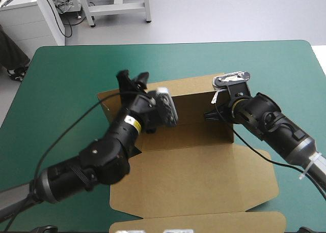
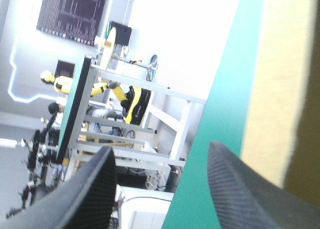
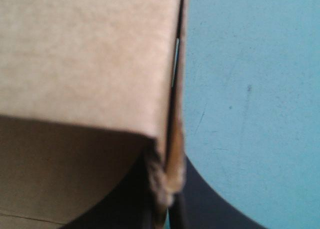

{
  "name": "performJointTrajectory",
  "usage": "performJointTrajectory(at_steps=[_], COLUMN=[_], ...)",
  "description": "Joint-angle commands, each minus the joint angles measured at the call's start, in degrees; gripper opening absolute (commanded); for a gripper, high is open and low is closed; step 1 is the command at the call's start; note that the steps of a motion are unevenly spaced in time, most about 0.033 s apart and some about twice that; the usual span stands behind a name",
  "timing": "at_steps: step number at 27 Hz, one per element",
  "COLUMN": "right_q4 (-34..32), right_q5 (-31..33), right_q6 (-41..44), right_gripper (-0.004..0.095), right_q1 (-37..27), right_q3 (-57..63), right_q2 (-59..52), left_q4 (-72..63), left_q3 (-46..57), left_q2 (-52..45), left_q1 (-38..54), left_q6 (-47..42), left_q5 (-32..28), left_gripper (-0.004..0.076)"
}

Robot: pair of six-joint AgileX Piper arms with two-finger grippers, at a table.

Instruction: Fold the box

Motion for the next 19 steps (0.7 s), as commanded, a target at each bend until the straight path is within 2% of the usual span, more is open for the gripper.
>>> performJointTrajectory(at_steps=[1,4,9,14,19], right_q4=[-0.6,3.5,16.4,24.9,26.6], right_q5=[1.1,1.7,4.9,5.2,7.0], right_q6=[-4.4,-8.4,-20.2,-27.4,-32.1], right_gripper=[-0.002,-0.002,-0.002,-0.002,-0.002], right_q1=[-1.6,-5.6,-15.2,-21.8,-23.0], right_q3=[-5.9,-8.4,-12.3,-15.4,-21.2], right_q2=[-2.1,-1.5,3.2,10.2,22.5], left_q4=[-3.6,-12.5,-27.3,-38.4,-46.9], left_q3=[-6.5,-8.4,-8.3,-8.3,-4.9], left_q2=[-2.8,-3.4,-4.3,-5.6,-10.6], left_q1=[8.9,16.9,28.6,34.2,34.6], left_q6=[-0.6,-0.5,1.1,6.6,6.7], left_q5=[-5.4,-9.5,-12.3,-11.3,-11.9], left_gripper=[0.0347,0.0262,-0.001,0.0001,0.0001])
